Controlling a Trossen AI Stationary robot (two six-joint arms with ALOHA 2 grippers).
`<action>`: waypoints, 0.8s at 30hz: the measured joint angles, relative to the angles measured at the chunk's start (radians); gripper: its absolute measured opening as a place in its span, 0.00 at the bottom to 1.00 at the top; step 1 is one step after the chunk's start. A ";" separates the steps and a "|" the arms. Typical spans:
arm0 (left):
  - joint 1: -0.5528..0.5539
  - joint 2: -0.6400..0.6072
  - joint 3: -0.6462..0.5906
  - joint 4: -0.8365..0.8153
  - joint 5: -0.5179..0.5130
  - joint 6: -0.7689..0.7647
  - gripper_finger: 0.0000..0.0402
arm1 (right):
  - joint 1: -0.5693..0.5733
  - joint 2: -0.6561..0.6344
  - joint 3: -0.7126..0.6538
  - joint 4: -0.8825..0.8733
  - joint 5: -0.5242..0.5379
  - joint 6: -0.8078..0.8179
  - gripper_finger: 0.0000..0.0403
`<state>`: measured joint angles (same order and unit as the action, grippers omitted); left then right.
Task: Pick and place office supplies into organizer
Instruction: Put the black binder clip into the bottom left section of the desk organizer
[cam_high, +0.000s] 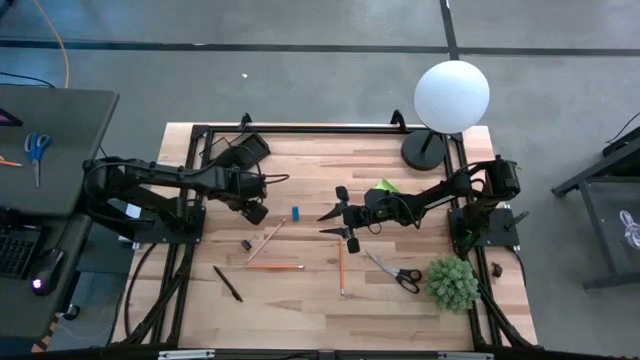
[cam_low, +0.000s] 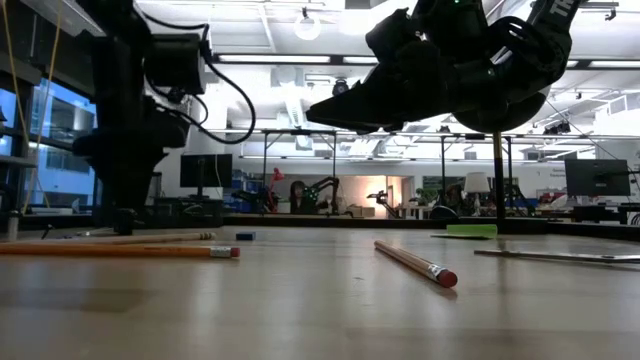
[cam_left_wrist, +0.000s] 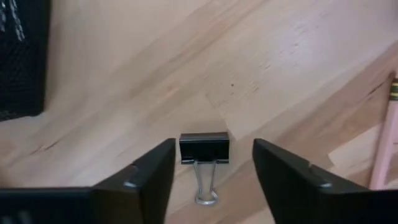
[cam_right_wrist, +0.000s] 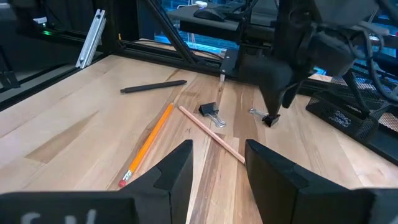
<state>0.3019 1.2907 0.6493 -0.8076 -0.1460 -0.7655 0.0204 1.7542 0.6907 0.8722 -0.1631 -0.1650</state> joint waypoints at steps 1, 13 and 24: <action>0.000 0.000 -0.010 0.011 0.000 -0.005 0.56 | 0.000 0.000 0.000 0.000 0.000 0.000 0.34; 0.000 0.000 -0.101 0.122 0.000 -0.054 0.65 | 0.000 0.000 0.000 0.000 0.000 0.000 0.34; -0.001 0.069 -0.110 0.170 0.004 -0.027 0.41 | 0.000 0.000 0.000 0.000 0.000 0.000 0.34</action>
<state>0.3012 1.3602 0.5396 -0.6379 -0.1417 -0.7921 0.0204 1.7542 0.6907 0.8722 -0.1631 -0.1650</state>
